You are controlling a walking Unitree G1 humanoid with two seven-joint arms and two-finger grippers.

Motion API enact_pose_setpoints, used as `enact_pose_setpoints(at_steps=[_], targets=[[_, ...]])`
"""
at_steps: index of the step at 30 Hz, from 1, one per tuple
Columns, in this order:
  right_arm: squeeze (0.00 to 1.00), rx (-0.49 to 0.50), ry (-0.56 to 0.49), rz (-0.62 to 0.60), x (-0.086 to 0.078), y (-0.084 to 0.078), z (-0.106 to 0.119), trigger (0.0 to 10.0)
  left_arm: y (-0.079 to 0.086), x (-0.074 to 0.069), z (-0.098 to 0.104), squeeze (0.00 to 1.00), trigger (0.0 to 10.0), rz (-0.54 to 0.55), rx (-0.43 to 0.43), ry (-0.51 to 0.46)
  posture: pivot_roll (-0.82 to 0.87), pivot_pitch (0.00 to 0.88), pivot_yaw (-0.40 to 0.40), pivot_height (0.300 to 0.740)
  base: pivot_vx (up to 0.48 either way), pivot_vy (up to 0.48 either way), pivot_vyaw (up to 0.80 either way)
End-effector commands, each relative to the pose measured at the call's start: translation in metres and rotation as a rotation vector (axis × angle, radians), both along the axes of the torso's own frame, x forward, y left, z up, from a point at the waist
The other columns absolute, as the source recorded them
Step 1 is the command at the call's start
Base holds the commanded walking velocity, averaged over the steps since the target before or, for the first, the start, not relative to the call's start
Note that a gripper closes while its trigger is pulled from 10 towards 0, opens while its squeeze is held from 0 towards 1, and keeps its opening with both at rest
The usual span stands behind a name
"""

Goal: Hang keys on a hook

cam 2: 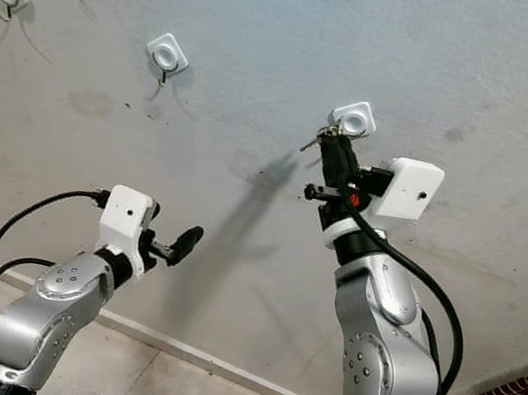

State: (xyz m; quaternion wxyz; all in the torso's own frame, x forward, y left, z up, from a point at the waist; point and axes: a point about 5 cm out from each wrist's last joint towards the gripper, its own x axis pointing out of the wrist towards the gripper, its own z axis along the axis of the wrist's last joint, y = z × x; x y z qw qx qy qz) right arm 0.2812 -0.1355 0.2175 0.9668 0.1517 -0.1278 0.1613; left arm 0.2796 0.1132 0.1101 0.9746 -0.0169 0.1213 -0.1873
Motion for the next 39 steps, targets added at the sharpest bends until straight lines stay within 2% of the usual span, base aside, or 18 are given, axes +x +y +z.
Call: enact_pose_setpoints(at_steps=[1, 17, 27, 39], targets=[[0.0, -0.008, -0.003, 0.007, -0.001, 0.0, 0.001, 10.0, -0.003, 0.002, 0.003, 0.0, 10.0, -0.015, 0.01, -0.014, 0.12, 0.0, -0.087, 0.74, 0.0, 0.0, 0.0], [0.0, 0.015, -0.054, 0.041, 0.006, 0.01, 0.015, 10.0, -0.002, 0.001, 0.002, 0.0, 10.0, -0.007, 0.008, -0.014, 0.13, 0.0, -0.092, 0.74, 0.0, 0.0, 0.0], [0.0, 0.001, -0.056, 0.008, 0.009, 0.004, 0.014, 10.0, -0.003, 0.001, 0.002, 0.0, 10.0, -0.012, 0.006, -0.012, 0.13, 0.0, -0.089, 0.74, 0.0, 0.0, 0.0], [0.0, -0.019, -0.091, -0.02, 0.021, -0.004, 0.02, 10.0, -0.002, 0.001, 0.003, 0.0, 10.0, -0.011, 0.007, -0.011, 0.13, 0.0, -0.086, 0.74, 0.0, 0.0, 0.0]])
